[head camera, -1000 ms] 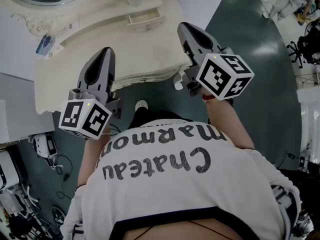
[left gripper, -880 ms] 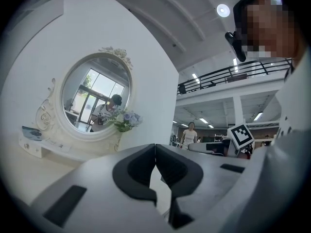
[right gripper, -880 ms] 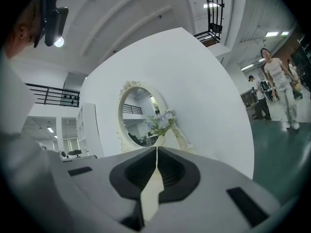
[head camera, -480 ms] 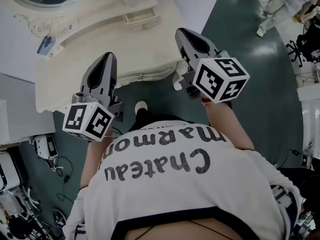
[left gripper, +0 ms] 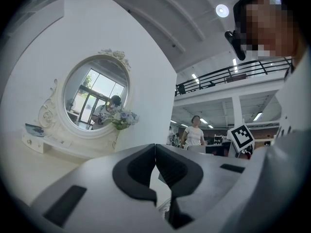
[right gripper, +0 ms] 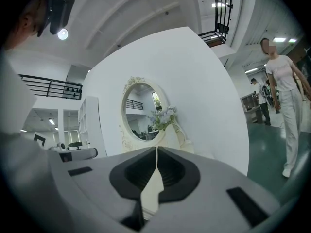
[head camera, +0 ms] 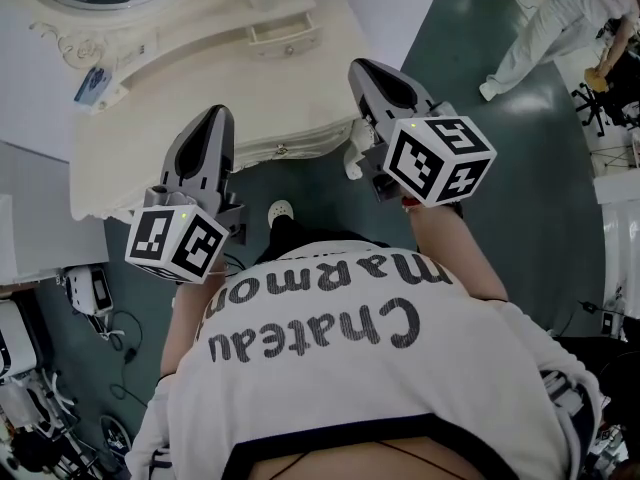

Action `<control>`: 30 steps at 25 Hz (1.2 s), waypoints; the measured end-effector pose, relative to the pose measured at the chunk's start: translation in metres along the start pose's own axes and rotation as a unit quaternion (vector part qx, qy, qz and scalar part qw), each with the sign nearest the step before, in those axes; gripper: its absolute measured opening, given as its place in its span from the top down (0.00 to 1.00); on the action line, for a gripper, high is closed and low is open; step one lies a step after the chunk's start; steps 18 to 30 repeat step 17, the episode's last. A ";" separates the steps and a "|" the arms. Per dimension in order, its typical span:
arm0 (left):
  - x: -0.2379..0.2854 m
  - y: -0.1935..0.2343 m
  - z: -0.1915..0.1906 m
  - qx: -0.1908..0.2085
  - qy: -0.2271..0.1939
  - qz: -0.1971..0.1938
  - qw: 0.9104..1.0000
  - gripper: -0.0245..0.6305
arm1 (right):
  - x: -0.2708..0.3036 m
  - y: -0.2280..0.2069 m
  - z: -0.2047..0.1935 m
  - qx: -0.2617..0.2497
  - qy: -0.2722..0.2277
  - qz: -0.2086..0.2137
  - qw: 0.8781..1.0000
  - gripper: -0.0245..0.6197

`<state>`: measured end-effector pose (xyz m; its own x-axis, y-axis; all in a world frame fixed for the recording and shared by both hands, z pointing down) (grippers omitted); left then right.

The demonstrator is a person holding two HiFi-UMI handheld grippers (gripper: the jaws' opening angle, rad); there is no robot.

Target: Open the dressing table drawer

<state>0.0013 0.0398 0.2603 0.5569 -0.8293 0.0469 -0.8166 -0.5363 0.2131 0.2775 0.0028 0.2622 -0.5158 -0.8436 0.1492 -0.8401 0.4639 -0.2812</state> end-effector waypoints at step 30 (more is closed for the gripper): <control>0.000 0.002 0.000 -0.002 0.000 0.000 1.000 0.93 | 0.002 0.002 -0.001 -0.002 0.003 0.000 1.000 0.92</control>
Point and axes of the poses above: the fingertips, and each gripper's own axes: x forward along the fingers, y to its left, z out of its top, the point moved 10 cm from there along -x, backward along the fingers, and after that the axes turned 4 degrees about y, right-handed, at the moved point
